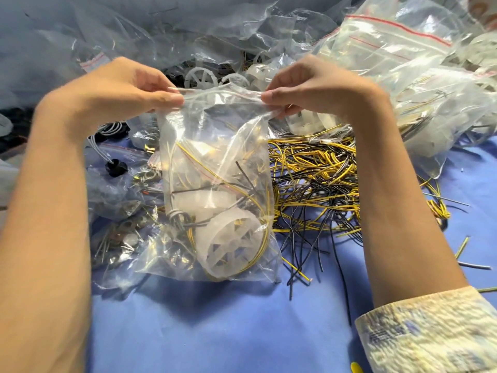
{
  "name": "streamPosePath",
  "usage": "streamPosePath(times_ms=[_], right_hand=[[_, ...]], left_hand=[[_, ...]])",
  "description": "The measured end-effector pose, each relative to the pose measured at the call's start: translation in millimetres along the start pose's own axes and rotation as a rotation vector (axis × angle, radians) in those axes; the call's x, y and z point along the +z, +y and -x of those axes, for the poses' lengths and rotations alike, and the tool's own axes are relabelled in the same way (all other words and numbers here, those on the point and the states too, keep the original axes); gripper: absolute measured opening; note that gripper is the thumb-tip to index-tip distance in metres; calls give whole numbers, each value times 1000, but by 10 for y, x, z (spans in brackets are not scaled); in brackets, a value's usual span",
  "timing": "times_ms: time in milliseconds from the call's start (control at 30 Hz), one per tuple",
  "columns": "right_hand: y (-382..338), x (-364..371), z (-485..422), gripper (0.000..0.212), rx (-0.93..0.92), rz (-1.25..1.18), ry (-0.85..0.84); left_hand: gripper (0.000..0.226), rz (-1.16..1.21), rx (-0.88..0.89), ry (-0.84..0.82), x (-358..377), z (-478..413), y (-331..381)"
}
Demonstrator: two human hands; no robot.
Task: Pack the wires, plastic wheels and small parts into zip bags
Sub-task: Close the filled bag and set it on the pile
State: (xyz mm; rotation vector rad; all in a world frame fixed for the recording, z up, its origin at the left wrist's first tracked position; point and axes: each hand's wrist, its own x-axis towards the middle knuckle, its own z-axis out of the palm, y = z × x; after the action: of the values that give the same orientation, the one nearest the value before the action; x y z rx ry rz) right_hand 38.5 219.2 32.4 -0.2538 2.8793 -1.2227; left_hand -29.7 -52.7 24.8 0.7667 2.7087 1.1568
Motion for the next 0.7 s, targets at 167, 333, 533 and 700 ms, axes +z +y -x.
streamPosePath(times_ms=[167, 333, 533, 700], right_hand=[[13, 23, -18, 21, -5, 5, -11], [-18, 26, -19, 19, -39, 123, -13], [-36, 25, 4, 20, -49, 68, -6], [-39, 53, -22, 23, -56, 130, -18]], left_hand=[[10, -30, 34, 28, 20, -17, 29], [9, -48, 46, 90, 69, -21, 57], [9, -40, 28, 46, 63, -19, 76], [10, -35, 68, 5, 124, -34, 127]])
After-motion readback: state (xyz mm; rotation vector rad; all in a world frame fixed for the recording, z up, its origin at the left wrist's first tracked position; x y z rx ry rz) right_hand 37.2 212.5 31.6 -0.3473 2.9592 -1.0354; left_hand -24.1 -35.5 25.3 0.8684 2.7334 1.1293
